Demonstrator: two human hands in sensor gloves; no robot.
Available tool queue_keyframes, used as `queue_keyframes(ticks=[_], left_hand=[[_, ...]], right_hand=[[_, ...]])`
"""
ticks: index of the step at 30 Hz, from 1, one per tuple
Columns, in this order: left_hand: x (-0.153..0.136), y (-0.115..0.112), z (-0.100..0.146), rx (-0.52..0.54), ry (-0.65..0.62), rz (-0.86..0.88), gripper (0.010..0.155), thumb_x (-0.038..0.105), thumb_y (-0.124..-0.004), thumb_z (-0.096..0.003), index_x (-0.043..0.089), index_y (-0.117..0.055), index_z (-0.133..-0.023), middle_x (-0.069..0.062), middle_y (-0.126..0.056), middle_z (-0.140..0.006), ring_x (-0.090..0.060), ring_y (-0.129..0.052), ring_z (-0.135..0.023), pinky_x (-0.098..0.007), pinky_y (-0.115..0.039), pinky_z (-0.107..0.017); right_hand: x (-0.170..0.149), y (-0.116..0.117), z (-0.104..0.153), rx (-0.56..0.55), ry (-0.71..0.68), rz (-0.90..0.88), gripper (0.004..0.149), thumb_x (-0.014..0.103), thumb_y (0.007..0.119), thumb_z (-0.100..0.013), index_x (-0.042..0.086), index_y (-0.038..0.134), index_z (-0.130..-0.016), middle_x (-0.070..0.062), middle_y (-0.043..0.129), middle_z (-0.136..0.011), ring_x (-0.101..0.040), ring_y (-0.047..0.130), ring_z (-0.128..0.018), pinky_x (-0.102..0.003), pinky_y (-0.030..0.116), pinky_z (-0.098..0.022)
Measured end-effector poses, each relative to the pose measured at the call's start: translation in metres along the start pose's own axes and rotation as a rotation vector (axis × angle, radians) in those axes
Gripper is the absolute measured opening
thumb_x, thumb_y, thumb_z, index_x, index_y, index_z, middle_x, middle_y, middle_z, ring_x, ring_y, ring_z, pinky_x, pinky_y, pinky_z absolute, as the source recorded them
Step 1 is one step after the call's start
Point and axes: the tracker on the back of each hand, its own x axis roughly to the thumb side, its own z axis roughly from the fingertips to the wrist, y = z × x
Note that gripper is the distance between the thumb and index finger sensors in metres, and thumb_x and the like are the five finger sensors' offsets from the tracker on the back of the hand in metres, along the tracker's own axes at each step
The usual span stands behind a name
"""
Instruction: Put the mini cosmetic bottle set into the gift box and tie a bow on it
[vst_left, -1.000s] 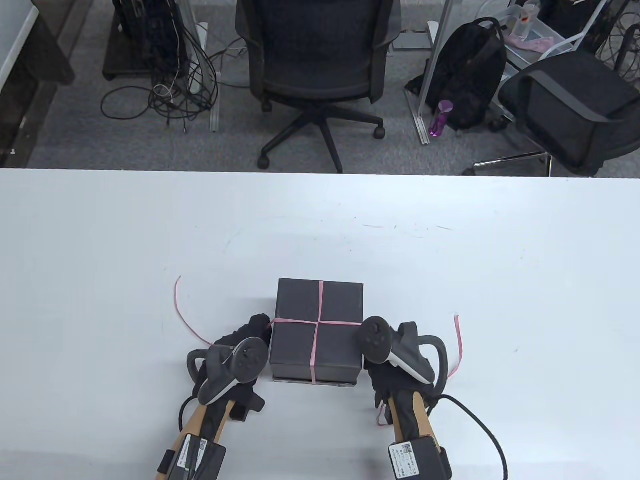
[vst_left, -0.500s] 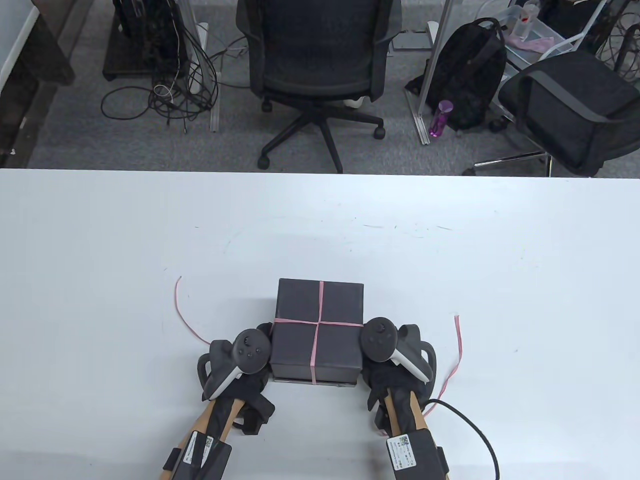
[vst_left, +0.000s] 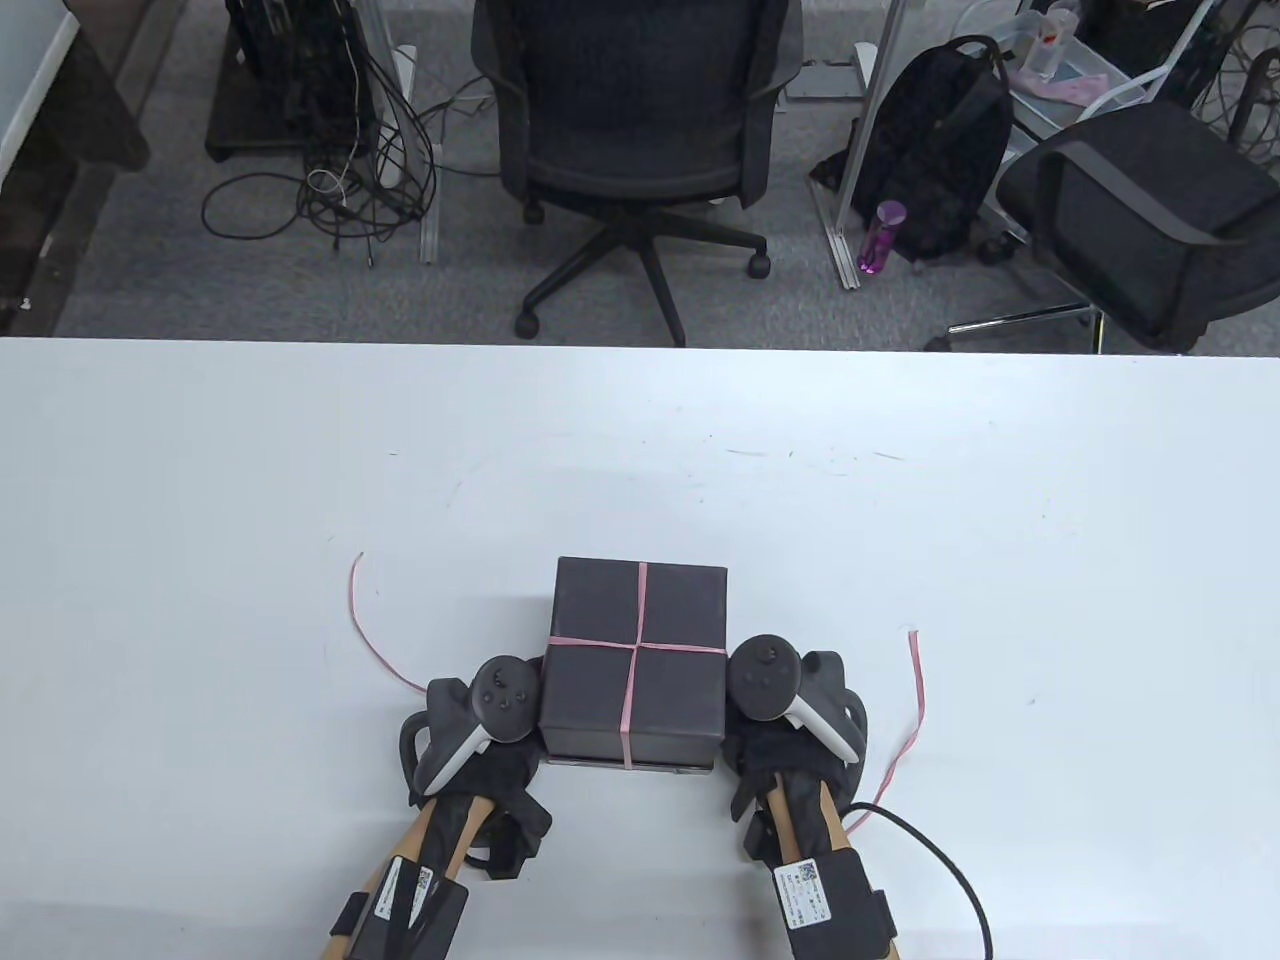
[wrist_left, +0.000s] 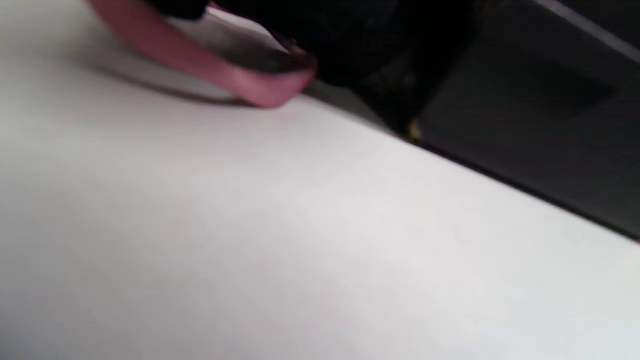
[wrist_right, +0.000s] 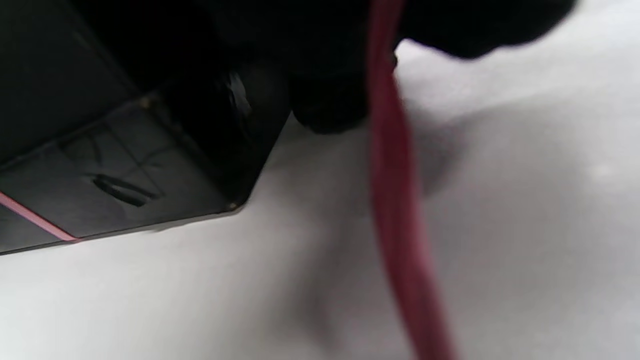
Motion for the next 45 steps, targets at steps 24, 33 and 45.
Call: queue_keyframes(ticks=[24,33,45], left_hand=[[-0.019,0.005,0.004,-0.111,-0.050,0.674,0.055,0.044,-0.040,-0.0638,0.040,-0.022,-0.115,-0.015,-0.084,-0.091,0.001,-0.084,-0.020,-0.025,-0.085,-0.021],[-0.026,0.021,0.007,-0.089,-0.217,0.951,0.055,0.047,-0.046,-0.0644,0.042,-0.028,-0.116,-0.018,-0.079,-0.095,0.001,-0.083,-0.022,-0.025,-0.084,-0.021],[-0.034,0.036,0.008,-0.011,-0.378,0.997,0.066,0.020,-0.069,-0.0582,0.045,-0.037,-0.111,-0.002,-0.081,-0.099,-0.004,-0.088,-0.021,-0.027,-0.085,-0.022]], right_hand=[[-0.012,-0.005,0.005,0.012,-0.058,-0.416,0.056,0.026,0.045,-0.063,0.010,0.028,-0.114,-0.032,0.091,-0.070,-0.005,0.090,-0.017,-0.024,0.086,-0.012],[-0.018,-0.010,0.008,0.138,-0.301,-0.932,0.057,0.034,0.039,-0.064,0.028,0.006,-0.111,-0.040,0.077,-0.080,-0.004,0.086,-0.023,-0.022,0.083,-0.017],[-0.004,-0.011,0.013,0.093,-0.418,-1.110,0.058,0.037,0.040,-0.065,0.026,0.010,-0.113,-0.034,0.082,-0.067,-0.002,0.085,-0.019,-0.020,0.083,-0.014]])
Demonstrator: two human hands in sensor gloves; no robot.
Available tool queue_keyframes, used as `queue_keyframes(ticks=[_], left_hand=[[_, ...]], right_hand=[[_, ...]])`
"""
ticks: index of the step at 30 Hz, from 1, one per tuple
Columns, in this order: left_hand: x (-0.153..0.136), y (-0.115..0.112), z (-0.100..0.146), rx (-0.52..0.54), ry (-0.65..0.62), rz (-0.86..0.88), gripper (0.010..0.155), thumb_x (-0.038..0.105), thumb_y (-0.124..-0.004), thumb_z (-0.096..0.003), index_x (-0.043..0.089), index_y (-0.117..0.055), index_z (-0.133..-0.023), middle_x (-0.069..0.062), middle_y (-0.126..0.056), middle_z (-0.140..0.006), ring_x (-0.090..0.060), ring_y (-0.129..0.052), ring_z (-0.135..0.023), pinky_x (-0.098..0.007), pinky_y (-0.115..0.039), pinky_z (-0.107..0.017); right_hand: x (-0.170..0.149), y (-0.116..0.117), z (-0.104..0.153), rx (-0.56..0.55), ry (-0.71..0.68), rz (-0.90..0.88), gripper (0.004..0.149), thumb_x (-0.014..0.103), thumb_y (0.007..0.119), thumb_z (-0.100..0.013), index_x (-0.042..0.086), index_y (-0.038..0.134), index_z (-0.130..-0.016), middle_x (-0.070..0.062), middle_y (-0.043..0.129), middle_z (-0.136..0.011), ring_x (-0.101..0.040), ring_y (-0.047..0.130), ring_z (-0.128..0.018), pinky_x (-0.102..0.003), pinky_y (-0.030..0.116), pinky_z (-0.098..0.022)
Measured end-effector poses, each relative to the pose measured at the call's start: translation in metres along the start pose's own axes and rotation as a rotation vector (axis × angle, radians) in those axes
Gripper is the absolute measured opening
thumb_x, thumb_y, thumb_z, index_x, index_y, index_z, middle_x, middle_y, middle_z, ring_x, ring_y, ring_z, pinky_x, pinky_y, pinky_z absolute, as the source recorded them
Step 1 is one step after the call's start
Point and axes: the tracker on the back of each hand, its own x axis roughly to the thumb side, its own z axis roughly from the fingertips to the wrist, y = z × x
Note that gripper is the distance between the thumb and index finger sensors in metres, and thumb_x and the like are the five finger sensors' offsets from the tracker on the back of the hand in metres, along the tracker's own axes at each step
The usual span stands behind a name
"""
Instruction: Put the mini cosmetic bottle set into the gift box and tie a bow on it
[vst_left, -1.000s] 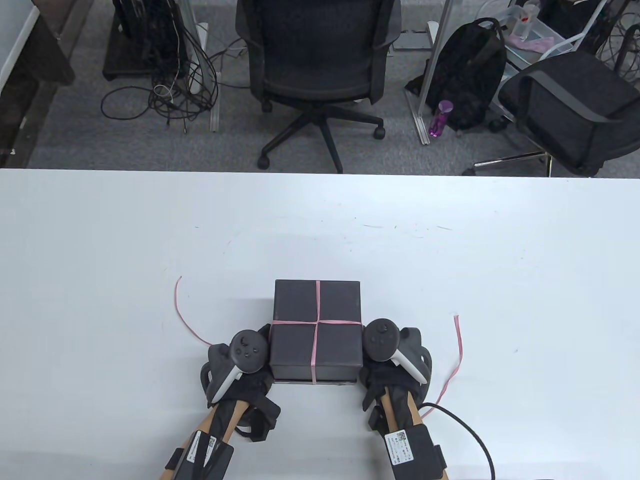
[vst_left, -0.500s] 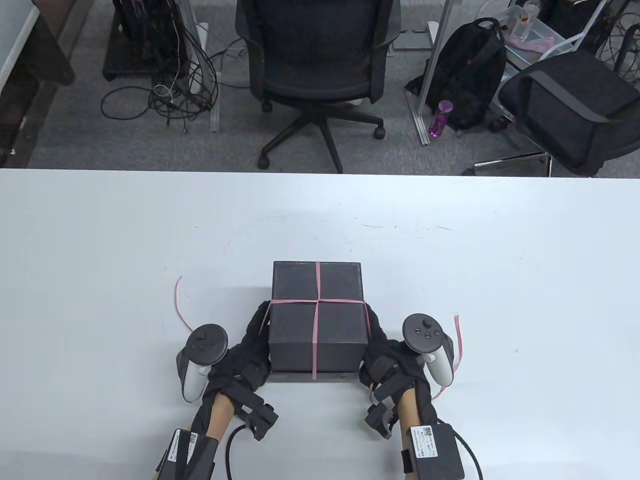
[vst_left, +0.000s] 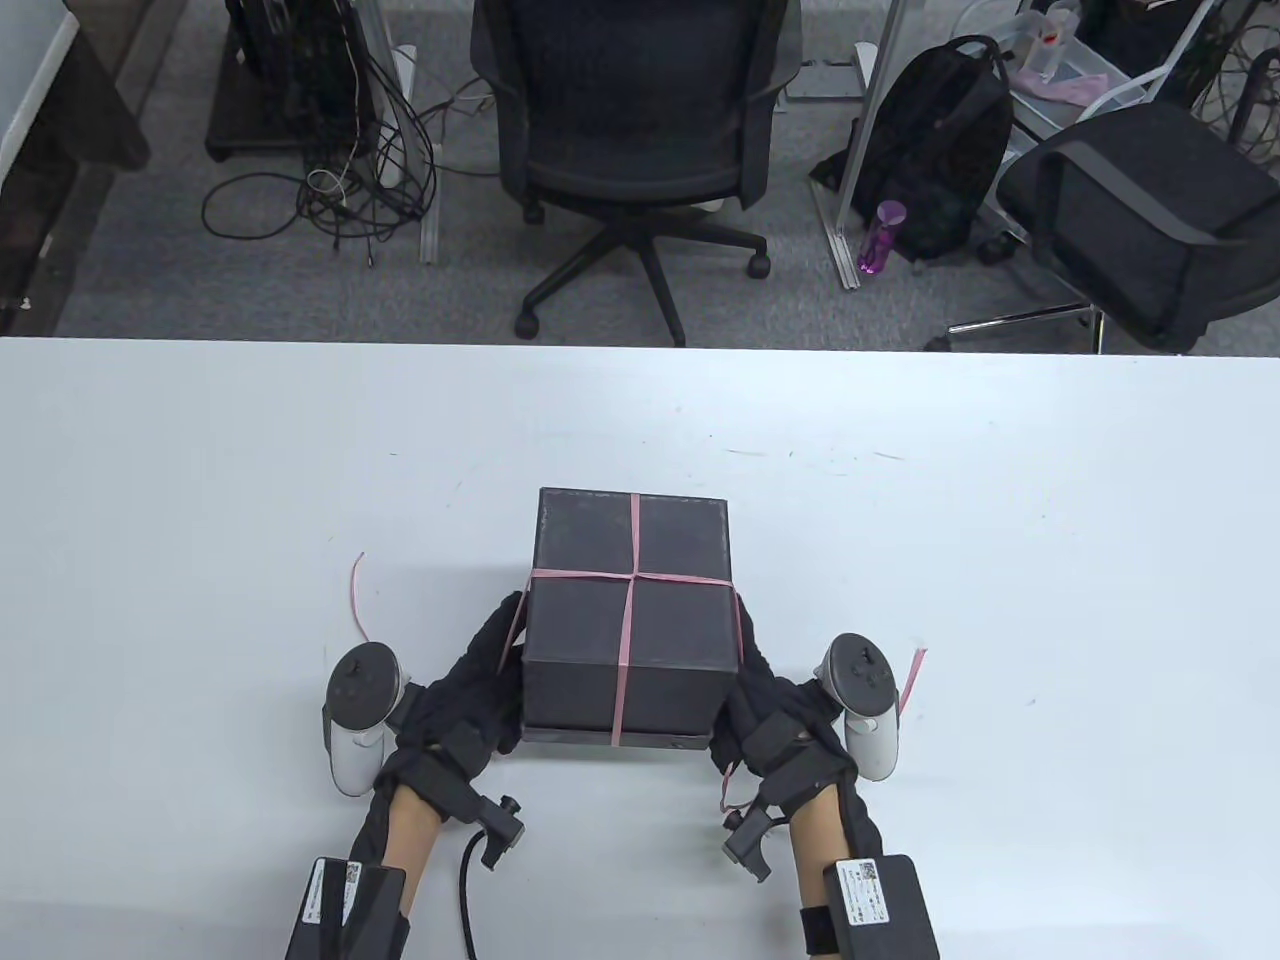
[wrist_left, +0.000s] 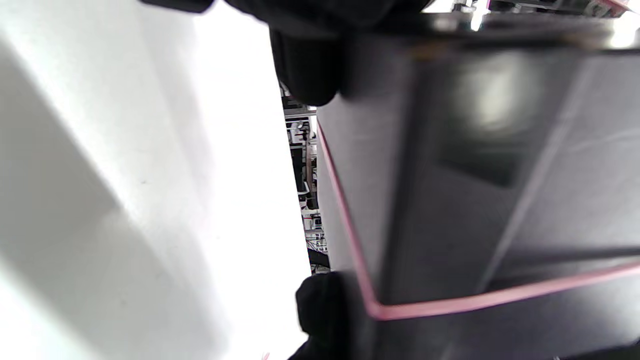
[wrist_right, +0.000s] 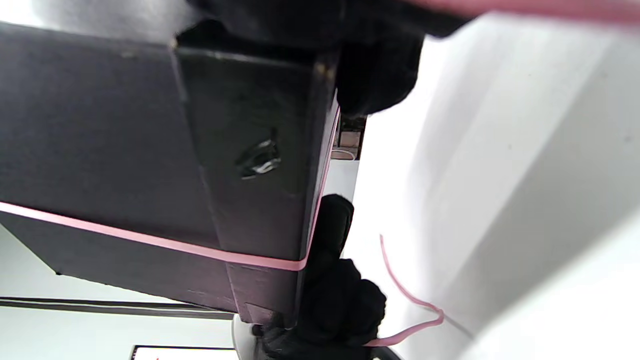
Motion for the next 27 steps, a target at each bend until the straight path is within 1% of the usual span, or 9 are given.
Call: queue_keyframes(ticks=[3,5,7,10,13,17,20,23,27], left_hand=[[0.010,-0.007,0.000,-0.001,-0.076,-0.154,0.076,0.020,-0.071,-0.0568,0.047,-0.021,-0.107,0.004,-0.078,-0.101,-0.005,-0.090,-0.022,-0.027,-0.086,-0.023],[0.014,-0.013,0.002,0.044,-0.102,-0.218,0.080,0.022,-0.071,-0.0571,0.045,-0.012,-0.106,0.005,-0.076,-0.102,-0.004,-0.090,-0.022,-0.025,-0.086,-0.023],[0.016,-0.014,0.002,0.070,-0.122,-0.231,0.079,0.024,-0.070,-0.0576,0.043,-0.011,-0.106,0.005,-0.075,-0.101,-0.004,-0.089,-0.022,-0.026,-0.085,-0.023],[0.017,-0.013,0.003,0.081,-0.124,-0.246,0.077,0.025,-0.068,-0.0582,0.041,-0.010,-0.107,0.005,-0.075,-0.101,-0.004,-0.089,-0.023,-0.026,-0.085,-0.023],[0.017,-0.013,0.003,0.085,-0.118,-0.250,0.078,0.026,-0.068,-0.0583,0.040,-0.009,-0.107,0.004,-0.075,-0.102,-0.004,-0.089,-0.023,-0.026,-0.085,-0.023],[0.017,-0.012,0.004,0.094,-0.109,-0.259,0.077,0.025,-0.068,-0.0584,0.038,-0.010,-0.108,0.002,-0.075,-0.101,-0.004,-0.089,-0.023,-0.026,-0.085,-0.023],[0.017,-0.012,0.004,0.095,-0.112,-0.247,0.078,0.026,-0.068,-0.0586,0.038,-0.008,-0.107,0.002,-0.074,-0.102,-0.004,-0.089,-0.023,-0.026,-0.085,-0.023],[0.019,-0.014,0.004,0.090,-0.120,-0.259,0.078,0.025,-0.067,-0.0588,0.036,-0.007,-0.107,0.002,-0.073,-0.103,-0.004,-0.089,-0.023,-0.026,-0.085,-0.023],[0.023,-0.015,0.005,0.103,-0.135,-0.297,0.076,0.026,-0.066,-0.0591,0.034,-0.007,-0.107,0.002,-0.074,-0.102,-0.005,-0.089,-0.023,-0.027,-0.085,-0.023]], right_hand=[[0.001,0.005,-0.001,0.007,-0.025,-0.050,0.058,0.037,0.041,-0.065,0.024,0.011,-0.113,-0.032,0.083,-0.065,-0.002,0.085,-0.018,-0.021,0.083,-0.013],[0.003,0.010,-0.002,0.002,-0.058,-0.046,0.058,0.037,0.041,-0.065,0.024,0.011,-0.113,-0.032,0.084,-0.065,-0.002,0.085,-0.018,-0.020,0.083,-0.013],[0.006,0.010,-0.002,0.006,-0.104,-0.035,0.059,0.035,0.042,-0.066,0.021,0.011,-0.114,-0.033,0.084,-0.065,-0.003,0.085,-0.018,-0.021,0.083,-0.013],[0.014,0.008,0.000,0.062,-0.151,0.017,0.061,0.024,0.049,-0.067,0.012,0.010,-0.113,-0.039,0.082,-0.072,-0.006,0.085,-0.019,-0.024,0.082,-0.013],[0.023,0.009,-0.001,0.029,-0.152,0.233,0.066,0.011,0.056,-0.061,0.004,0.012,-0.109,-0.036,0.083,-0.078,-0.006,0.086,-0.016,-0.024,0.082,-0.012],[0.033,0.014,0.000,0.008,-0.173,0.575,0.074,0.008,0.066,-0.055,-0.002,0.013,-0.106,-0.025,0.081,-0.092,-0.006,0.087,-0.015,-0.025,0.084,-0.011],[0.037,0.018,0.001,-0.035,-0.207,0.669,0.076,0.008,0.071,-0.053,-0.002,0.017,-0.106,-0.021,0.080,-0.095,-0.008,0.088,-0.014,-0.025,0.084,-0.011],[0.042,0.023,0.003,-0.106,-0.258,0.840,0.085,0.012,0.082,-0.050,-0.005,0.019,-0.105,-0.017,0.081,-0.092,-0.006,0.089,-0.013,-0.024,0.085,-0.011],[0.047,0.034,0.007,-0.241,-0.326,1.076,0.083,0.023,0.082,-0.049,-0.008,0.027,-0.104,-0.009,0.090,-0.084,-0.006,0.088,-0.011,-0.023,0.084,-0.008]])
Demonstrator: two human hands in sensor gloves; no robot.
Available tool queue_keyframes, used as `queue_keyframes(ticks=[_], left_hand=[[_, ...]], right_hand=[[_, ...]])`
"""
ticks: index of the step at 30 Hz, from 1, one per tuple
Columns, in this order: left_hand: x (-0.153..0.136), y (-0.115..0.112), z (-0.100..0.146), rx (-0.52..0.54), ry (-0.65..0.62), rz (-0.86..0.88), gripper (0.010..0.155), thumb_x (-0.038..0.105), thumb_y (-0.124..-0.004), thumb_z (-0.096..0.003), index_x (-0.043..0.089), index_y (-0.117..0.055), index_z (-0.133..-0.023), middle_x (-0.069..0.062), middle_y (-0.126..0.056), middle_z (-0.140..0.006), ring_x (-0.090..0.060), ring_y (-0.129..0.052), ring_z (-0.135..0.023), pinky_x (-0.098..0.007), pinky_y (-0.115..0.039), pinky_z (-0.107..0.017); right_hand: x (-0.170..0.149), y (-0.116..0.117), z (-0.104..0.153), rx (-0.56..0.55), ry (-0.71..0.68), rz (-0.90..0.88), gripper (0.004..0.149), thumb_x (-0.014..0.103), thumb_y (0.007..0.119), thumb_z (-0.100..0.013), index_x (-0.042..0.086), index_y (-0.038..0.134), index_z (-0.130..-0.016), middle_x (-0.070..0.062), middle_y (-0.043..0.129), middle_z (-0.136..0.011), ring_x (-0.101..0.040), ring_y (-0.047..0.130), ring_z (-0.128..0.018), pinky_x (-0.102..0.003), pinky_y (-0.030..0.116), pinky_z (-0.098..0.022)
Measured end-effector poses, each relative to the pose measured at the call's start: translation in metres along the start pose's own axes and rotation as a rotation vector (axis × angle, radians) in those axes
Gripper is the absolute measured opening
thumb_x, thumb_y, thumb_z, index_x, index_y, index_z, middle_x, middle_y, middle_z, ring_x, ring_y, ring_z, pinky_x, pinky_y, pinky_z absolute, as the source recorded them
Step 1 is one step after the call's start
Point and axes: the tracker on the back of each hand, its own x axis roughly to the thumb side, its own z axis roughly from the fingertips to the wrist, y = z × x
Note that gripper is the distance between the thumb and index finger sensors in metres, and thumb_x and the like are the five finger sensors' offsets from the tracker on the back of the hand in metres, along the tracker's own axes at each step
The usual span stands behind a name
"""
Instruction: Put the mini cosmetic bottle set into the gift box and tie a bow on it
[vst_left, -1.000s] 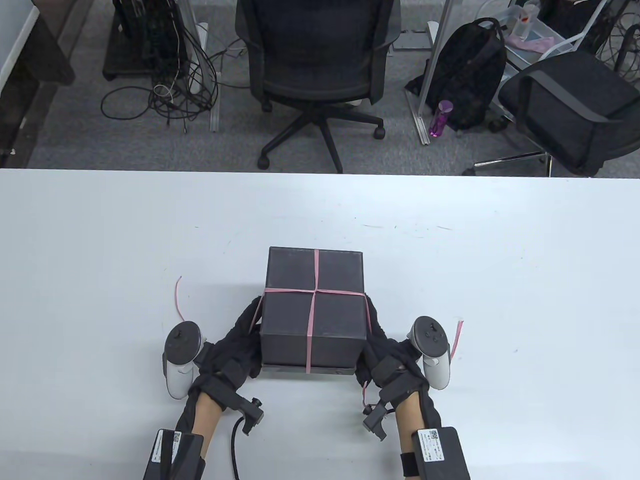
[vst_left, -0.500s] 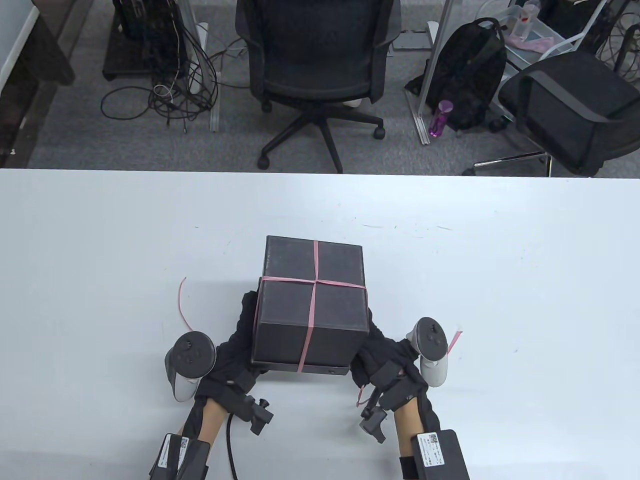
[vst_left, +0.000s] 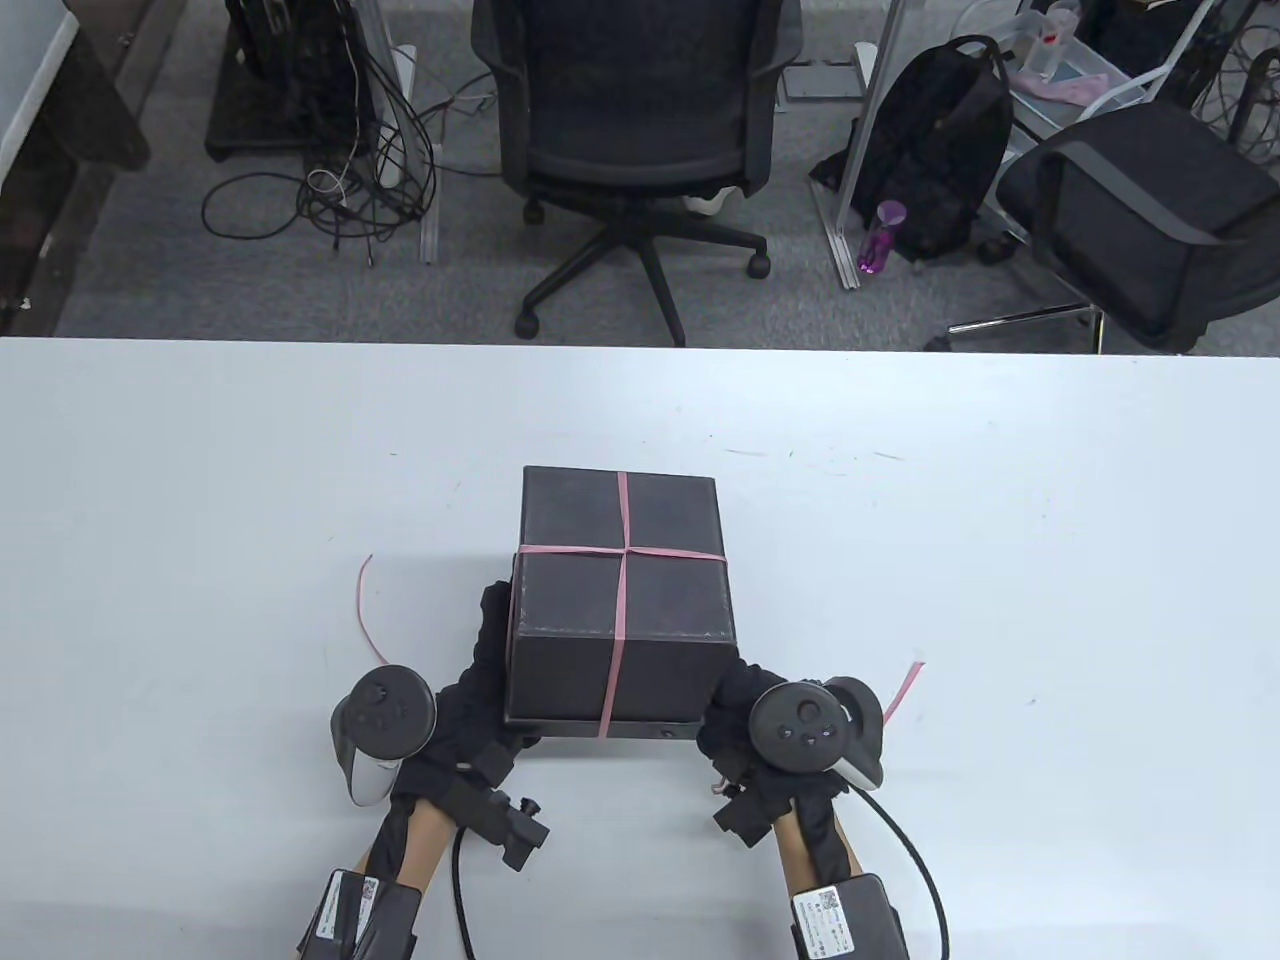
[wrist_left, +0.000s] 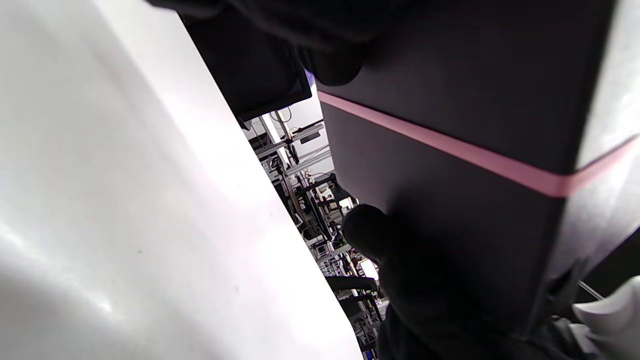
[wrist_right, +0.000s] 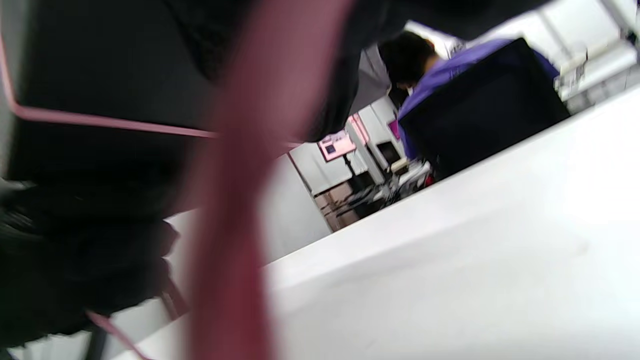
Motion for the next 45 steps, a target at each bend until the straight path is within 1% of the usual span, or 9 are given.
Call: queue_keyframes(ticks=[5,9,13,16,22,29,36,41,45], left_hand=[[0.010,0.002,0.002,0.049,-0.056,-0.312,0.074,0.031,-0.065,-0.0580,0.023,-0.011,-0.108,0.005,-0.080,-0.097,-0.006,-0.090,-0.019,-0.027,-0.084,-0.020],[0.021,0.001,0.005,0.119,-0.126,-0.626,0.072,0.035,-0.065,-0.0574,0.013,-0.020,-0.109,0.005,-0.087,-0.087,-0.005,-0.090,-0.016,-0.026,-0.084,-0.017],[0.029,-0.004,0.008,0.176,-0.165,-0.989,0.071,0.041,-0.064,-0.0564,0.004,-0.033,-0.109,0.003,-0.094,-0.068,-0.003,-0.090,-0.014,-0.024,-0.085,-0.015],[0.031,-0.005,0.008,0.192,-0.148,-1.067,0.068,0.044,-0.063,-0.0555,0.004,-0.046,-0.108,0.003,-0.094,-0.056,-0.003,-0.089,-0.013,-0.025,-0.085,-0.014],[0.040,0.004,0.006,0.175,-0.142,-1.177,0.060,0.050,-0.062,-0.0507,0.015,-0.070,-0.100,0.008,-0.093,-0.050,-0.005,-0.088,-0.012,-0.027,-0.085,-0.015],[0.056,0.020,0.008,0.161,-0.173,-0.978,0.052,0.050,-0.060,-0.0492,0.018,-0.085,-0.081,0.010,-0.095,-0.048,-0.005,-0.089,-0.012,-0.027,-0.085,-0.015],[0.071,0.034,0.012,0.184,-0.170,-0.550,0.050,0.049,-0.060,-0.0545,0.011,-0.085,-0.076,0.008,-0.094,-0.047,-0.005,-0.089,-0.011,-0.026,-0.085,-0.014],[0.079,0.038,0.017,0.188,-0.090,-0.354,0.050,0.049,-0.063,-0.0594,0.007,-0.087,-0.072,0.006,-0.094,-0.041,-0.005,-0.088,-0.009,-0.026,-0.085,-0.012],[0.083,0.036,0.017,0.097,0.066,-0.363,0.050,0.048,-0.065,-0.0606,0.006,-0.089,-0.070,0.005,-0.094,-0.040,-0.005,-0.088,-0.007,-0.027,-0.085,-0.011]], right_hand=[[0.013,0.001,0.003,-0.073,-0.023,0.315,0.077,0.028,0.075,-0.050,-0.013,0.037,-0.103,-0.009,0.097,-0.068,-0.005,0.087,-0.007,-0.022,0.083,-0.003],[0.018,0.001,0.005,-0.149,-0.034,0.433,0.072,0.031,0.073,-0.050,-0.012,0.049,-0.101,-0.012,0.099,-0.048,-0.006,0.086,-0.005,-0.022,0.082,-0.001],[0.020,0.000,0.006,-0.181,-0.019,0.534,0.054,0.036,0.069,-0.049,-0.004,0.072,-0.085,-0.009,0.092,-0.031,-0.006,0.086,-0.004,-0.022,0.081,-0.001],[0.017,0.000,0.005,-0.166,-0.020,0.489,0.052,0.039,0.068,-0.047,-0.001,0.075,-0.080,-0.009,0.090,-0.029,-0.007,0.084,-0.005,-0.025,0.080,-0.001],[0.019,-0.010,0.003,-0.122,-0.021,0.522,0.055,0.047,0.062,-0.043,0.006,0.081,-0.075,-0.009,0.092,-0.032,-0.008,0.085,-0.008,-0.025,0.081,-0.003],[0.024,-0.033,0.002,-0.114,-0.019,0.317,0.060,0.048,0.052,-0.046,0.005,0.085,-0.072,-0.015,0.094,-0.039,-0.011,0.087,-0.011,-0.028,0.082,-0.008],[0.036,-0.062,0.009,-0.211,0.009,0.144,0.057,0.042,0.053,-0.056,-0.003,0.088,-0.064,-0.016,0.094,-0.033,-0.009,0.086,-0.009,-0.027,0.082,-0.006],[0.042,-0.071,0.011,-0.191,0.097,0.071,0.054,0.038,0.056,-0.062,-0.006,0.088,-0.062,-0.016,0.093,-0.031,-0.008,0.086,-0.008,-0.027,0.082,-0.005],[0.037,-0.069,0.009,-0.064,0.192,0.019,0.052,0.036,0.058,-0.063,-0.007,0.088,-0.062,-0.016,0.093,-0.030,-0.008,0.086,-0.008,-0.027,0.082,-0.005]])
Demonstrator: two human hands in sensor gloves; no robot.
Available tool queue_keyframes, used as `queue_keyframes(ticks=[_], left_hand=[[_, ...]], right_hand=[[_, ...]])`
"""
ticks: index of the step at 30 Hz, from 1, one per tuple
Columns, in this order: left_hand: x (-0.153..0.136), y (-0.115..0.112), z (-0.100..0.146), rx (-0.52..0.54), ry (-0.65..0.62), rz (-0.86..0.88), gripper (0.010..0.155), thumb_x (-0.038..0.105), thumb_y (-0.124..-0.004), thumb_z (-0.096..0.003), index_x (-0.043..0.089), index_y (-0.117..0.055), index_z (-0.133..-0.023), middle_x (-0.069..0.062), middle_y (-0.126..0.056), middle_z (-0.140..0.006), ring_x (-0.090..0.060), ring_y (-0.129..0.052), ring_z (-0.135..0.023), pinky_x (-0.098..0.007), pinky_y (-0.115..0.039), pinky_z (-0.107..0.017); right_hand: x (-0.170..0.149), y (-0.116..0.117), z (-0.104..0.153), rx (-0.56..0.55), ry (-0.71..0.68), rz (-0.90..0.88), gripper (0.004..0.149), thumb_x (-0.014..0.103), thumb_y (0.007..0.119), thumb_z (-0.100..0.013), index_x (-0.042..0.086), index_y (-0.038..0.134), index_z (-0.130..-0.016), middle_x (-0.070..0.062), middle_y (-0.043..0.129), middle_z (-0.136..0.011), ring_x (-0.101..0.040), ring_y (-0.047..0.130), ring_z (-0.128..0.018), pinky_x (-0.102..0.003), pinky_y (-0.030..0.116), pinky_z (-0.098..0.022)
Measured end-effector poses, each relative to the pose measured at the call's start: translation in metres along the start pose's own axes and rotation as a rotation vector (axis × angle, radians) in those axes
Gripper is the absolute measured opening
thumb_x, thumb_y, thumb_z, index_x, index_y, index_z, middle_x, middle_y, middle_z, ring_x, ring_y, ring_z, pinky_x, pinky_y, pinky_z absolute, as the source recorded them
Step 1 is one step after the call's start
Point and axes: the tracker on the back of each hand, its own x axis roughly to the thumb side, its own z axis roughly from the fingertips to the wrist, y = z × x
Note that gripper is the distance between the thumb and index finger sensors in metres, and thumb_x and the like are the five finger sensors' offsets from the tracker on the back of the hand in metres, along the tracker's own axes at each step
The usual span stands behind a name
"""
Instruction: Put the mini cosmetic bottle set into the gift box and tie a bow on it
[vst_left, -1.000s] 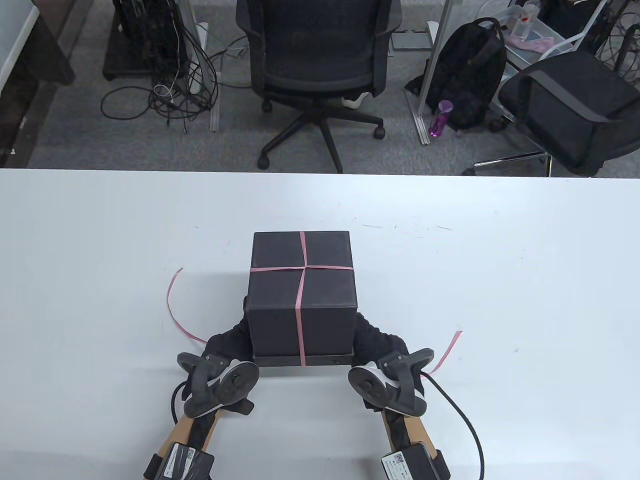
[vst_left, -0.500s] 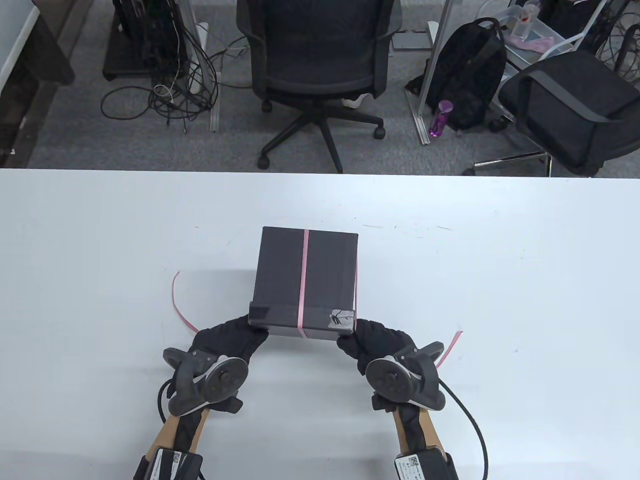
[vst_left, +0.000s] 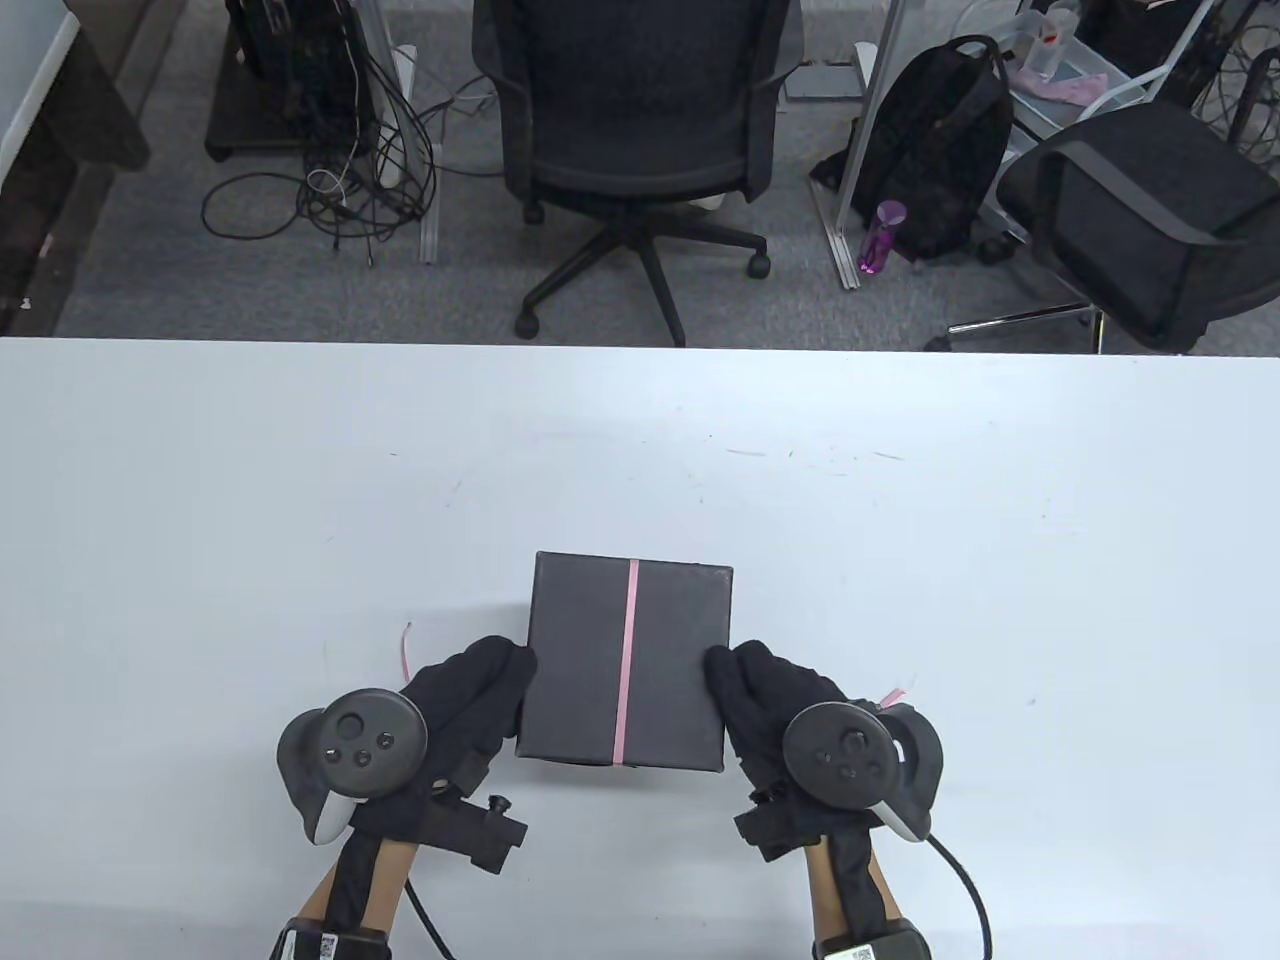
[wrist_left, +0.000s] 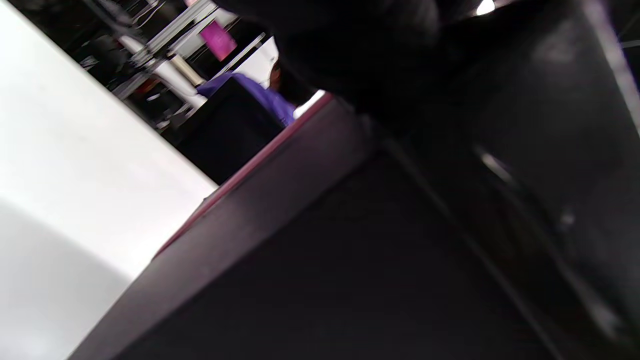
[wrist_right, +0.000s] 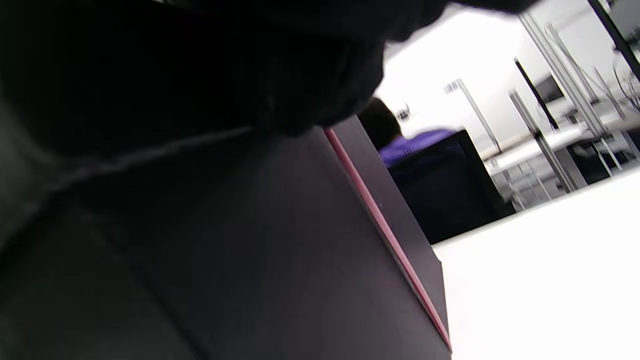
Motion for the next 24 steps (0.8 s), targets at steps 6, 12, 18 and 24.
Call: queue_keyframes(ticks=[6,12,18,24], left_hand=[[-0.005,-0.010,-0.005,-0.129,0.109,-0.064,0.050,0.047,-0.065,-0.0617,0.005,-0.089,-0.072,0.004,-0.095,-0.041,-0.006,-0.089,-0.008,-0.027,-0.085,-0.012],[-0.011,-0.021,-0.010,-0.230,0.161,-0.136,0.050,0.046,-0.064,-0.0621,0.004,-0.086,-0.078,0.001,-0.096,-0.048,-0.007,-0.091,-0.012,-0.028,-0.085,-0.015],[-0.012,-0.027,-0.009,-0.205,0.165,-0.198,0.050,0.046,-0.062,-0.0621,0.005,-0.085,-0.081,0.002,-0.095,-0.050,-0.008,-0.091,-0.014,-0.029,-0.085,-0.016],[-0.011,-0.028,-0.009,-0.201,0.158,-0.216,0.050,0.046,-0.062,-0.0621,0.006,-0.084,-0.081,0.002,-0.095,-0.050,-0.008,-0.091,-0.014,-0.029,-0.085,-0.016]], right_hand=[[-0.010,0.013,-0.005,0.140,0.087,-0.009,0.051,0.035,0.060,-0.063,-0.009,0.087,-0.064,-0.017,0.093,-0.031,-0.008,0.086,-0.009,-0.027,0.082,-0.006],[-0.021,0.030,-0.009,0.197,0.139,0.007,0.049,0.033,0.063,-0.063,-0.010,0.085,-0.070,-0.018,0.093,-0.035,-0.009,0.088,-0.012,-0.027,0.083,-0.008],[-0.024,0.033,-0.009,0.190,0.125,-0.010,0.049,0.034,0.063,-0.063,-0.009,0.083,-0.075,-0.021,0.093,-0.041,-0.012,0.090,-0.017,-0.030,0.085,-0.013],[-0.024,0.034,-0.008,0.180,0.122,-0.003,0.049,0.034,0.064,-0.063,-0.009,0.084,-0.074,-0.021,0.093,-0.040,-0.013,0.090,-0.017,-0.031,0.085,-0.013]])
